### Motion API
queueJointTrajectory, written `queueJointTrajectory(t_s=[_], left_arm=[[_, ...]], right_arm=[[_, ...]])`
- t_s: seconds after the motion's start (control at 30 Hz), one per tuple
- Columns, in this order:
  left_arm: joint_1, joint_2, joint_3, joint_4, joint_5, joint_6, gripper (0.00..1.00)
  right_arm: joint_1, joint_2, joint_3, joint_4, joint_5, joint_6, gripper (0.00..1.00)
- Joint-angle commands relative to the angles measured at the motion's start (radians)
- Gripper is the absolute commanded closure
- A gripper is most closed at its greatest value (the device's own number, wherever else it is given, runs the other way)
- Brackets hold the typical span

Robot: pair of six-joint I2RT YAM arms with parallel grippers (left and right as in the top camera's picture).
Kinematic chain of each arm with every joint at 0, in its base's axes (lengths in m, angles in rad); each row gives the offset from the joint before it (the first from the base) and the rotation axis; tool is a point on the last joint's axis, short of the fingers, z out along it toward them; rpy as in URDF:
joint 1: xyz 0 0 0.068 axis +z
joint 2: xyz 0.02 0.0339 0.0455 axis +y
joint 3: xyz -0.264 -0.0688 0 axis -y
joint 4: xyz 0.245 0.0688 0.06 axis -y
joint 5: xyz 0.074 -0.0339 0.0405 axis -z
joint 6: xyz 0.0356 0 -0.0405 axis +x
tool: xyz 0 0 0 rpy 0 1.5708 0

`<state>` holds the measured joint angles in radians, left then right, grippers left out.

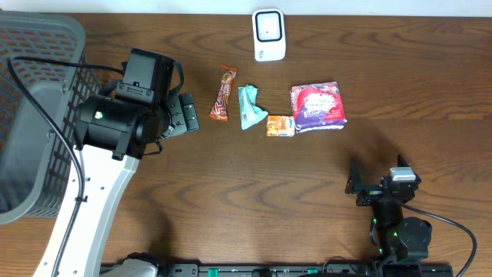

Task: Scan the item barcode
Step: 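Park the left arm by the basket and move the right gripper forward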

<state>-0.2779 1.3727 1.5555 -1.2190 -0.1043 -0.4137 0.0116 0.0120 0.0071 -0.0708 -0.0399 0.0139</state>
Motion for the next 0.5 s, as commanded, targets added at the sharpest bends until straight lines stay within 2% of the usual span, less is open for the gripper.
queueJointTrajectory(t_s=[0.0,0.17,0.3,0.47], left_arm=[[0.000,0.000,-0.002,-0.004,-0.016,0.010,0.02],[0.000,0.000,-0.002,-0.004,-0.016,0.010,0.02],[0.000,0.000,-0.002,-0.003,-0.016,0.010,0.02],[0.000,0.000,-0.002,-0.004,-0.016,0.010,0.02]], right_arm=[[0.005,-0.006,-0.001,-0.004,0.004,-0.011,0.01],[0.005,-0.006,-0.001,0.012,0.015,-0.011,0.01],[0.005,-0.006,-0.001,0.083,-0.023,0.045,0.01],[0.005,-0.006,-0.001,0.048,-0.018,0.045,0.01]])
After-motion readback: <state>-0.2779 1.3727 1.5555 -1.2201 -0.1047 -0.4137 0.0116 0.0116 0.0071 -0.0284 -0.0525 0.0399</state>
